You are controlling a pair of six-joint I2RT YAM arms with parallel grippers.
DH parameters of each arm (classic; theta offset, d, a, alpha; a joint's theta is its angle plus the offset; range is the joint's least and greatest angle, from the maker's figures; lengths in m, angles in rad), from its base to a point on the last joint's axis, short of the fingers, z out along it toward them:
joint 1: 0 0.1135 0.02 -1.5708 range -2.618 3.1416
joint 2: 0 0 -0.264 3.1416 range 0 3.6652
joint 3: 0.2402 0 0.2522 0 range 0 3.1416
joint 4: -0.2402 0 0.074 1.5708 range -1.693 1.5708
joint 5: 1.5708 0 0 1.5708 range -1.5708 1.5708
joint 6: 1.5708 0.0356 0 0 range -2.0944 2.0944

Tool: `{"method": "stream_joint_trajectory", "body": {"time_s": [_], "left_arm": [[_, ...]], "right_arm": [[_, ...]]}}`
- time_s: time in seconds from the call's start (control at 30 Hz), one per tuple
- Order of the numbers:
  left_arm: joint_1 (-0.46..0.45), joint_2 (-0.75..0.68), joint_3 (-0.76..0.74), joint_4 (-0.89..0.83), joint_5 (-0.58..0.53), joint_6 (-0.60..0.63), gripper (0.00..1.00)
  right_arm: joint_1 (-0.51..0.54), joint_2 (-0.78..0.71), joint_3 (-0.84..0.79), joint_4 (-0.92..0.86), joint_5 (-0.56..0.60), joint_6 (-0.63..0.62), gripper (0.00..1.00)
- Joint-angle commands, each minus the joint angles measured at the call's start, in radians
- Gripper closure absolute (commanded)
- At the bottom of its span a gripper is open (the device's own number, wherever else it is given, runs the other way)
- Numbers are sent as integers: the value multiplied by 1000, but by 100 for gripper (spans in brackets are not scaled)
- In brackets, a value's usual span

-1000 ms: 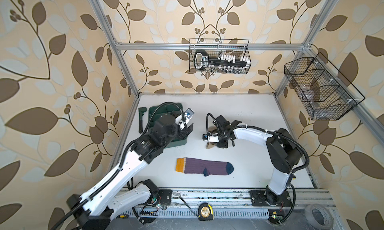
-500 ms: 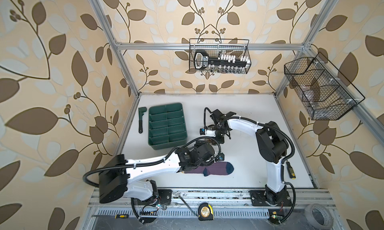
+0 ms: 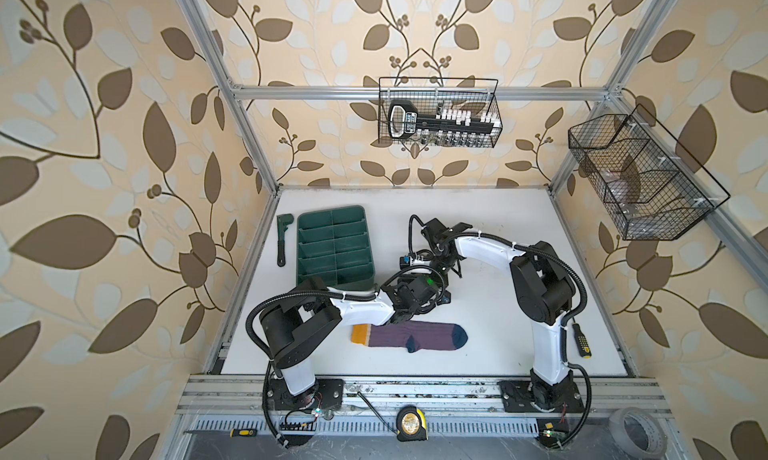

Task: Roll the socks
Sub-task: 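Roll the argyle end over with the right gripper while the left gripper regrips, then raise the right gripper off the argyle roll while the left gripper holds it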

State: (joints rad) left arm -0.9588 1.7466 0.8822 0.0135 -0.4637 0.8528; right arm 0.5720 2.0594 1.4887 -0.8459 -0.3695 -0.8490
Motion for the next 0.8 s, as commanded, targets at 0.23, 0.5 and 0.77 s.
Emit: {"method": "stream_joint_trajectory", "body": {"time_s": [0.23,0.5,0.77], "left_arm": [[40,81,117,-102,84,-111,86],[105,101,256,-388,293,-191,90],[155,209,449,-621,453,-214,90]], "right_arm": [[-26,-45,-136,50,-65,2,72],[-95,-267,-237,167,-13,77,0],[-266,-556,-418,491,194,413,0]]}}
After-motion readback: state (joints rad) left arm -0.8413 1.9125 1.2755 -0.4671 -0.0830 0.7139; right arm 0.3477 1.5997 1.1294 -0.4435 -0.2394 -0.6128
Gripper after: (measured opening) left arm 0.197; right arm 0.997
